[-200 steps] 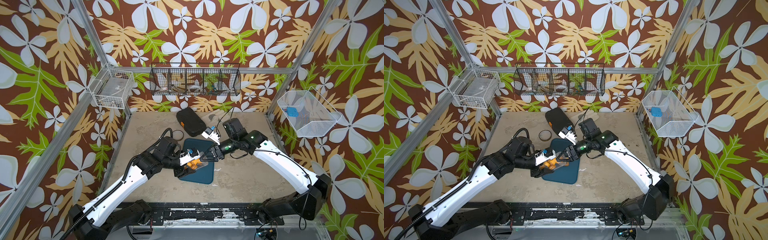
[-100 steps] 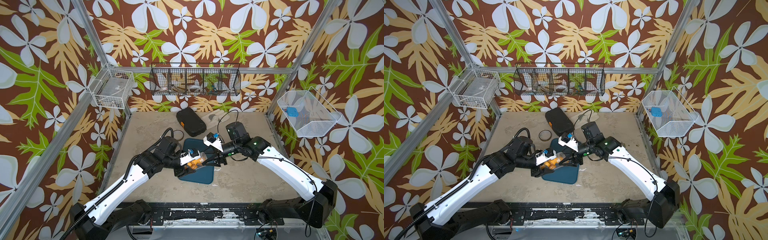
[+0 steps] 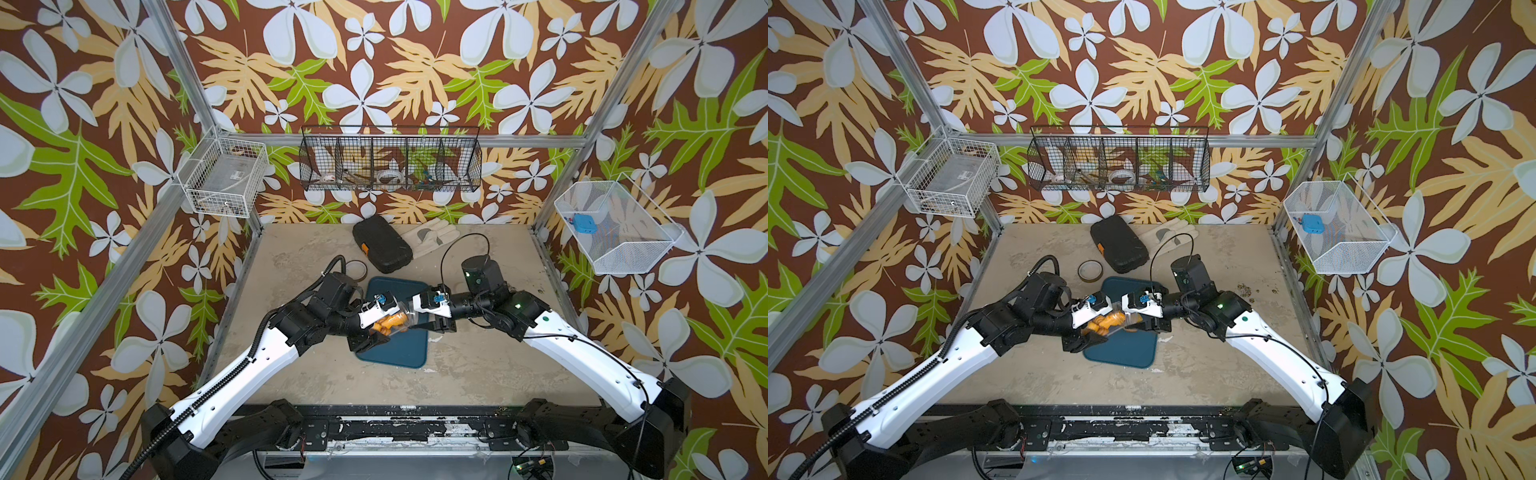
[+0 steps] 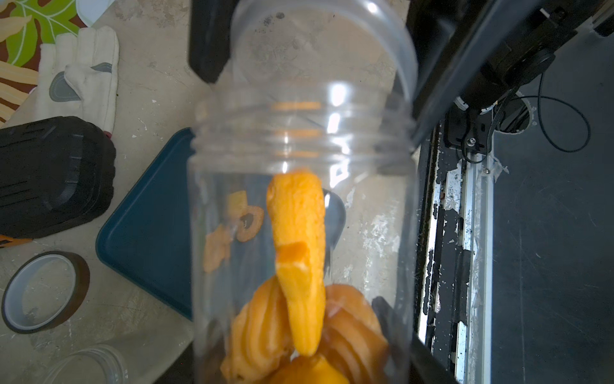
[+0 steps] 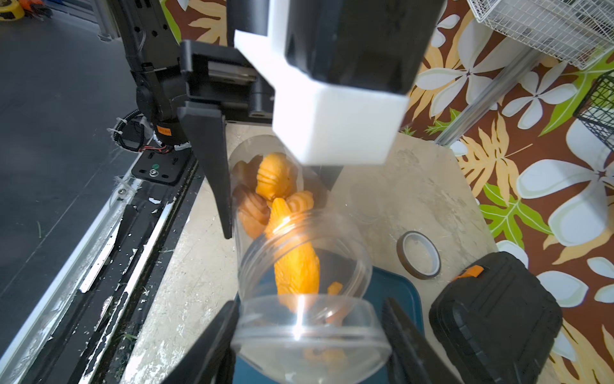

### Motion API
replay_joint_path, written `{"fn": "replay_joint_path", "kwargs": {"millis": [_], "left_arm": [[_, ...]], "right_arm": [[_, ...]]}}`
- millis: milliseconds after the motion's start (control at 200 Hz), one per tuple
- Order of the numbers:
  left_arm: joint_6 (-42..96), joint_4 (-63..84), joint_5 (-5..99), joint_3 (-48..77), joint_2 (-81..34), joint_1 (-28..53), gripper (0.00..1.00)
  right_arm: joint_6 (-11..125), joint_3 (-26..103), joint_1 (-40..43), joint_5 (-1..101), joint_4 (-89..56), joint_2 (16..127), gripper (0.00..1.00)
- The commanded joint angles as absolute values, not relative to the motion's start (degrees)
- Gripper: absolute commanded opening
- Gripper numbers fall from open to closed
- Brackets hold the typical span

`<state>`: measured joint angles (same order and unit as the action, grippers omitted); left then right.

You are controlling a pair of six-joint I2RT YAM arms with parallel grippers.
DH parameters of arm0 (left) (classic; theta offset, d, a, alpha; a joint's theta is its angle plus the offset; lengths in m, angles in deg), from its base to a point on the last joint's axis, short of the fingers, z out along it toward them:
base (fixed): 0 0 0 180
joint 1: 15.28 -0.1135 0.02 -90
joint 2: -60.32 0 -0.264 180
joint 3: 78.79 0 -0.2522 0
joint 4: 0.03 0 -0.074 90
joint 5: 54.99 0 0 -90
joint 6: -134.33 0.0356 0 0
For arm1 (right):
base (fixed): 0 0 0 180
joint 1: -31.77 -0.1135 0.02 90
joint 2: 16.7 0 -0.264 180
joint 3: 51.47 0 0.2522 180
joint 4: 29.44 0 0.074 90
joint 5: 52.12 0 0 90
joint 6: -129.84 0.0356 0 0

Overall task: Pour the cookies out of the jar
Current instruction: Unscrew the lid from the jar, then place the lid at the center of the board.

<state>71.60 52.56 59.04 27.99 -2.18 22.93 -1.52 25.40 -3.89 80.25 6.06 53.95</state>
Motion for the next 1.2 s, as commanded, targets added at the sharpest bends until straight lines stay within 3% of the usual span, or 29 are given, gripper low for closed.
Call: {"fn": "replay_joint_path", "kwargs": {"millis": [0, 325, 465, 661, 831, 1046, 1081, 1111, 1196], "left_arm": [[74.33, 54.42, 64.85, 28.14, -1.65, 23.19, 0.57], [74.15, 53.39, 62.25, 29.30, -0.75, 23.21, 0.57], [73.52, 52.24, 62.59, 29.32, -0.42, 23.21, 0.57], [72.97, 51.68, 62.20, 30.63, 0.24, 23.21, 0.57], [72.72, 52.04, 61.87, 31.41, 1.01, 23.21, 0.57], [72.76, 52.52, 61.19, 32.10, 1.58, 23.20, 0.57], [72.68, 52.49, 61.24, 32.23, 1.57, 23.21, 0.57], [72.59, 52.33, 61.28, 32.44, 1.55, 23.21, 0.57], [72.01, 51.65, 61.29, 33.03, 1.42, 23.21, 0.57]], "right_arm": [[0.52, 26.80, -3.00, 70.14, 0.50, 53.03, 0.44], [11.26, 20.32, 1.05, 56.01, 7.49, 51.32, 0.51], [15.52, 21.36, 3.64, 49.76, 11.79, 57.17, 0.55], [19.93, 22.82, 10.57, 48.41, 13.97, 65.95, 0.57], [19.21, 23.33, 13.05, 48.03, 14.05, 74.51, 0.64], [20.07, 25.42, 13.34, 48.76, 13.50, 79.65, 0.82], [20.22, 25.76, 13.32, 49.51, 13.49, 79.67, 0.87], [20.74, 26.22, 13.39, 50.39, 13.50, 79.47, 1.00], [21.83, 26.97, 13.33, 52.53, 13.37, 78.70, 1.00]]}}
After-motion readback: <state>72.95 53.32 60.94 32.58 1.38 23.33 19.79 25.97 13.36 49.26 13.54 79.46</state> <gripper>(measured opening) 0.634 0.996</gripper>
